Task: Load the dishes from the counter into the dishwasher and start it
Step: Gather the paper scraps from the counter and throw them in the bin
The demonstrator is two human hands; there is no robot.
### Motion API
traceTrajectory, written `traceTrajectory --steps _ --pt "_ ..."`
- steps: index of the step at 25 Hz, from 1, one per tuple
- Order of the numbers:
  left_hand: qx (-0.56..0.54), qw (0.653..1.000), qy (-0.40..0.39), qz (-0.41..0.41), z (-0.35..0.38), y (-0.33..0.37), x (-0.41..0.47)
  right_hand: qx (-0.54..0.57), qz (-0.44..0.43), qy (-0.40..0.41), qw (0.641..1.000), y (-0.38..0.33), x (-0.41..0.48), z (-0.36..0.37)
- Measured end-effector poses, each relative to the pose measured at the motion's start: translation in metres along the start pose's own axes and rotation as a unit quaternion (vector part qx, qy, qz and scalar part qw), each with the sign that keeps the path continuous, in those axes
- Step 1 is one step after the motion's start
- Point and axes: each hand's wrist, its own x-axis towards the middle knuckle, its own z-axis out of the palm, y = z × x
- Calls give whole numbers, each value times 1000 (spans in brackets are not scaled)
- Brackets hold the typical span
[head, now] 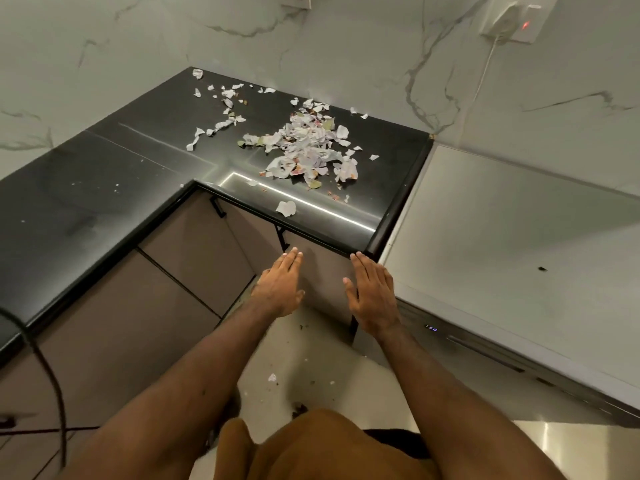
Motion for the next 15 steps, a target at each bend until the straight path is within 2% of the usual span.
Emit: traceTrajectory --steps 6,10,15 --pt "-1 1000 0 -7 -16 -69 13 -7 -24 -78 997 -41 33 26" --pt "-5 1000 -8 -8 -19 -91 22 -12 -35 -165 986 -53 64 38" --pt "32 999 -11 24 -29 -113 53 -41 -83 -231 968 -63 118 67"
